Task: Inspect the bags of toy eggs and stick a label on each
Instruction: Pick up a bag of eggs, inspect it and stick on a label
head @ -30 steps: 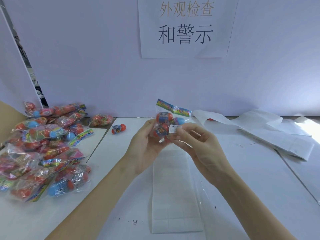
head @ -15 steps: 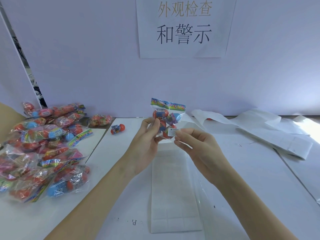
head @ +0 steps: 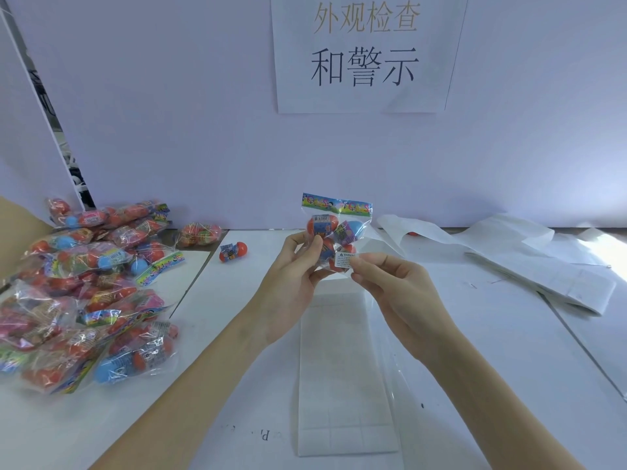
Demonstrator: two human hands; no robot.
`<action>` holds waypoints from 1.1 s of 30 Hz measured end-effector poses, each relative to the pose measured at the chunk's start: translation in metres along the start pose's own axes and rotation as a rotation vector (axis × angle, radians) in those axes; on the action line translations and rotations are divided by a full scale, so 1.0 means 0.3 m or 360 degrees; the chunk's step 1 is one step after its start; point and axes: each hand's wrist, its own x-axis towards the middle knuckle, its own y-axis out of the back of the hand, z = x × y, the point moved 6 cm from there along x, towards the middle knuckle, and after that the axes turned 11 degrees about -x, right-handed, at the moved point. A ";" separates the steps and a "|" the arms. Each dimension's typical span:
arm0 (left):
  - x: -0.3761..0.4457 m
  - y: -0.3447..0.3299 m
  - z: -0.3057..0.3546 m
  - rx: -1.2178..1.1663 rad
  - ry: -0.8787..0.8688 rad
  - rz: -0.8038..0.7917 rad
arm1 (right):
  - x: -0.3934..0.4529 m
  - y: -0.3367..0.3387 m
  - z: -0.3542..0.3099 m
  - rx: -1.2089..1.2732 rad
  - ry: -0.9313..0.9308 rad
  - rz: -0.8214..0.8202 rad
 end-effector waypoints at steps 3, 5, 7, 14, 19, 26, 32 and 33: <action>0.002 0.000 -0.001 -0.0001 0.0032 -0.0010 | 0.002 0.005 0.005 -0.0032 0.0010 0.0024; 0.003 0.006 -0.004 0.0091 0.0016 -0.0017 | 0.004 0.009 0.010 -0.0060 0.0014 0.0026; 0.004 0.024 -0.011 0.0205 -0.0028 0.0019 | 0.002 0.006 0.009 -0.0121 0.0016 0.0032; 0.000 0.037 -0.012 0.0251 -0.0078 0.0146 | -0.018 -0.017 0.022 -0.0309 0.0057 0.0339; -0.011 0.009 -0.003 0.0248 -0.0085 0.0010 | -0.004 -0.005 0.011 -0.0308 0.0018 0.0246; -0.014 0.009 0.021 0.0429 -0.0163 -0.0028 | -0.007 -0.013 0.005 -0.0075 0.0016 0.0079; -0.018 0.026 0.060 0.0813 -0.0257 0.0024 | -0.011 -0.008 -0.028 -0.0465 0.0130 0.0042; -0.016 0.029 0.065 0.0844 -0.0237 0.0028 | -0.011 0.001 -0.033 -0.0441 0.0103 0.0038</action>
